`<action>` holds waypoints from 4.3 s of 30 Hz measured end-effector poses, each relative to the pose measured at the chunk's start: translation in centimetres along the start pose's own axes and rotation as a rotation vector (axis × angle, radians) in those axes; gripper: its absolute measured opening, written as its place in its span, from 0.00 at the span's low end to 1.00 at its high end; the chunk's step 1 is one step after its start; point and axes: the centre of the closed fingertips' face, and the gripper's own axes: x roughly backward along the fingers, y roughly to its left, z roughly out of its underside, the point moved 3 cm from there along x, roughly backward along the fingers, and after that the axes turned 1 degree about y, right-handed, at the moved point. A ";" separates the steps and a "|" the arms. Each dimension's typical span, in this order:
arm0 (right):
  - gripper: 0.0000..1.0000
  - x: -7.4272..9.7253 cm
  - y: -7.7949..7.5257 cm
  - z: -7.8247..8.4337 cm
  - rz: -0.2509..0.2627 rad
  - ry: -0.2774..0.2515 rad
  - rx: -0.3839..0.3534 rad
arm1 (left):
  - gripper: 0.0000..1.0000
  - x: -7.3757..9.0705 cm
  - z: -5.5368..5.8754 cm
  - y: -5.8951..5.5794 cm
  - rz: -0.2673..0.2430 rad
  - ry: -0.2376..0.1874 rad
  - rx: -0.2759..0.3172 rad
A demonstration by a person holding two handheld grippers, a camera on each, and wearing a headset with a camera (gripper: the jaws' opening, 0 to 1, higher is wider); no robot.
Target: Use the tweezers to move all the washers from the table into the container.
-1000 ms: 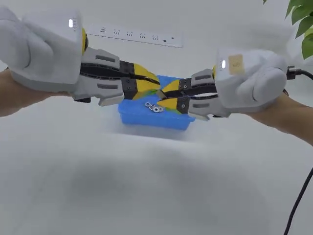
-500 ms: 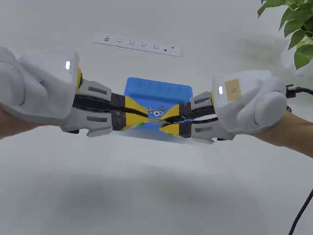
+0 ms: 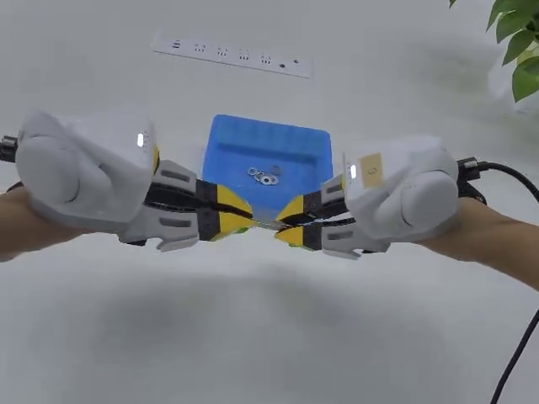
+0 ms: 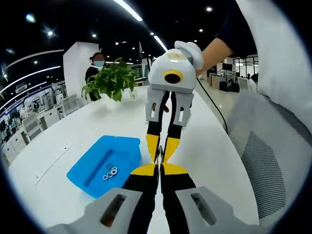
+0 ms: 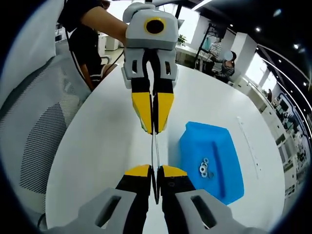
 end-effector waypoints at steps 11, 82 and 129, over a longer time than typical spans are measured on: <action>0.08 -1.8 0.1 2.1 -0.029 0.065 -0.047 | 0.04 -2.0 3.4 0.7 0.031 0.067 0.038; 0.37 7.6 0.1 1.1 0.365 -0.277 -0.564 | 0.61 5.6 2.9 -2.2 -0.211 0.066 0.256; 1.00 11.7 5.6 -0.8 0.346 -0.137 -0.323 | 1.00 11.0 -2.1 -5.3 -0.314 0.052 0.170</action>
